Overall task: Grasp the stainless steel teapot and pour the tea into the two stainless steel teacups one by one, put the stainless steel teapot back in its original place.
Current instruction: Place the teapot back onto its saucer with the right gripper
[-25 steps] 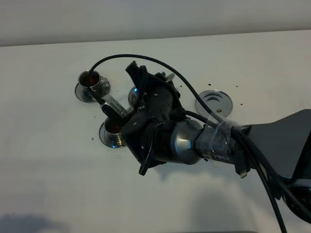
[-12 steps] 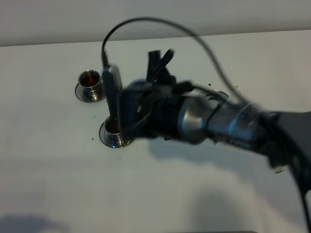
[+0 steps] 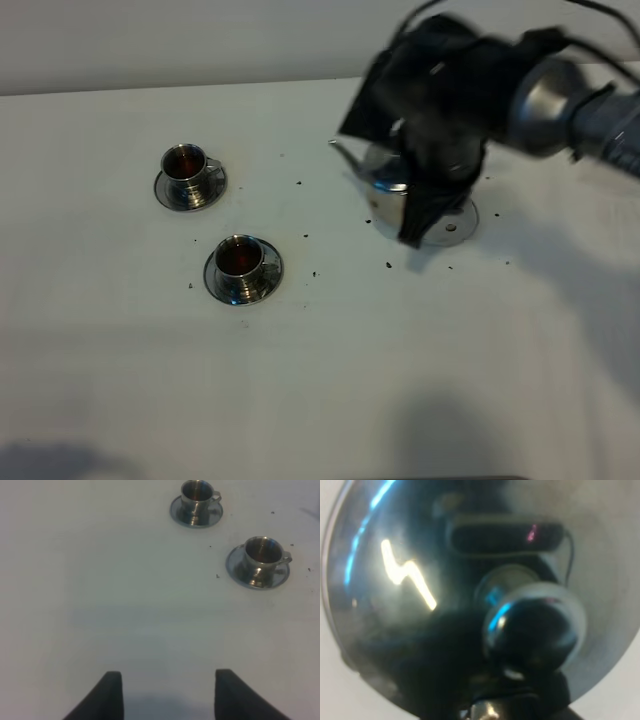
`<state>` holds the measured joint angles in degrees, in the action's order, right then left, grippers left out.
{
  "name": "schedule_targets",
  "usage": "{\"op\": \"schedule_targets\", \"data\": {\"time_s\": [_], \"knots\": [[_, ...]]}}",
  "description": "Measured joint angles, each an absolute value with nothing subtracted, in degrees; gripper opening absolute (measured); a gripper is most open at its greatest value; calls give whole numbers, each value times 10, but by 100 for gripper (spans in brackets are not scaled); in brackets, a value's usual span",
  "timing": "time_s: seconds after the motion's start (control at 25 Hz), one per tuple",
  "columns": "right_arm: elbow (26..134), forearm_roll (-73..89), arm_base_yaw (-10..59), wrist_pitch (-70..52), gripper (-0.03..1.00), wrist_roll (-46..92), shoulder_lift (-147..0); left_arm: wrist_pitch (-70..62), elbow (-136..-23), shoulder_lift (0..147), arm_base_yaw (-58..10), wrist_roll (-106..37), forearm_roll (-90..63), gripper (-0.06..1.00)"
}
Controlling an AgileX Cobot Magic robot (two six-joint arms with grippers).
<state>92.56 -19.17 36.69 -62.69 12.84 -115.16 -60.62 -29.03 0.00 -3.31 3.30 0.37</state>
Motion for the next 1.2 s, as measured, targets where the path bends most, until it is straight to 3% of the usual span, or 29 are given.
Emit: {"op": "schedule_targets", "data": {"time_s": [0.36, 0.6, 1.2], "knots": [[872, -127, 277, -569, 18, 154, -1152, -606, -290, 0, -33, 33, 4, 45], [839, -117, 273, -481, 18, 156, -1152, -606, -290, 0, -33, 33, 4, 45], [837, -96, 241, -463, 18, 159, -1174, -606, -290, 0, -33, 33, 4, 45]]}}
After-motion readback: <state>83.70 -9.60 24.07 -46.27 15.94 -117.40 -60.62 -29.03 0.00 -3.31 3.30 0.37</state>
